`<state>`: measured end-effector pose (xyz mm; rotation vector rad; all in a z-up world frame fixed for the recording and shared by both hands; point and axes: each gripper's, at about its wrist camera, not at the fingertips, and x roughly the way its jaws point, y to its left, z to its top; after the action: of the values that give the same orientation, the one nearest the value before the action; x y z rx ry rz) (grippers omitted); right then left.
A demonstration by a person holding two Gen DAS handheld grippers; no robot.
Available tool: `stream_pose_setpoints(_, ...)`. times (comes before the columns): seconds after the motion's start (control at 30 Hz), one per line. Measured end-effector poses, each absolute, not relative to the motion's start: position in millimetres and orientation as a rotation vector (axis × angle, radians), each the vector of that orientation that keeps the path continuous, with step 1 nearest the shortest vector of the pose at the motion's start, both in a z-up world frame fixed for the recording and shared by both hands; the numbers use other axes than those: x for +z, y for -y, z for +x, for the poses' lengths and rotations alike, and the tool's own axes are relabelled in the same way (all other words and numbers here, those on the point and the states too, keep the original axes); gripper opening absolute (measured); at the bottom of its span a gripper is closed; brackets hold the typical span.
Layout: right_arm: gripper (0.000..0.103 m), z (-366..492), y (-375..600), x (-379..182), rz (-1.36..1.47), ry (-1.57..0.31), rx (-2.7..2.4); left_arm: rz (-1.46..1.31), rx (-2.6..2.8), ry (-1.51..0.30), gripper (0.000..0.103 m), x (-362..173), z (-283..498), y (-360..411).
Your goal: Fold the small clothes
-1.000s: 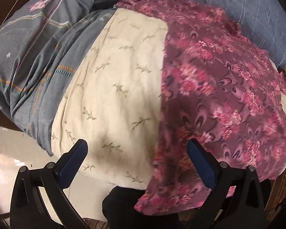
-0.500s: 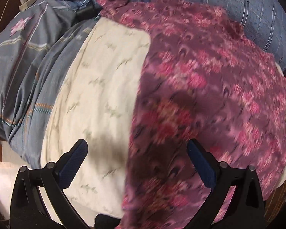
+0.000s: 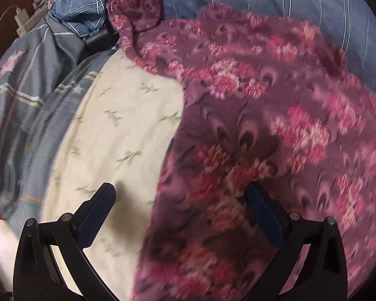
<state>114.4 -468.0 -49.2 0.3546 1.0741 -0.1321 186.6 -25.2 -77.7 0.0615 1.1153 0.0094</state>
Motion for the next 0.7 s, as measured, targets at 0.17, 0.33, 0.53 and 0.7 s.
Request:
stream_pose_setpoints(0.17, 0.009, 97, 466, -22, 0.387, -0.964, -0.111, 0.05, 0.021, -1.083, 0.103, -75, 185, 26)
stream_pose_setpoints(0.33, 0.017, 94, 440, 0, 0.385, -0.866, 0.025, 0.092, -0.002, -1.047, 0.103, -73, 180, 41)
stream_pose_setpoints(0.53, 0.025, 97, 429, -41, 0.396, -1.005, 0.038, 0.035, 0.001, -1.086, 0.103, -79, 179, 40)
stream_pose_setpoints(0.7, 0.027, 75, 513, -11, 0.52, -0.886, -0.162, -0.022, 0.015, -1.005, 0.103, -55, 182, 43)
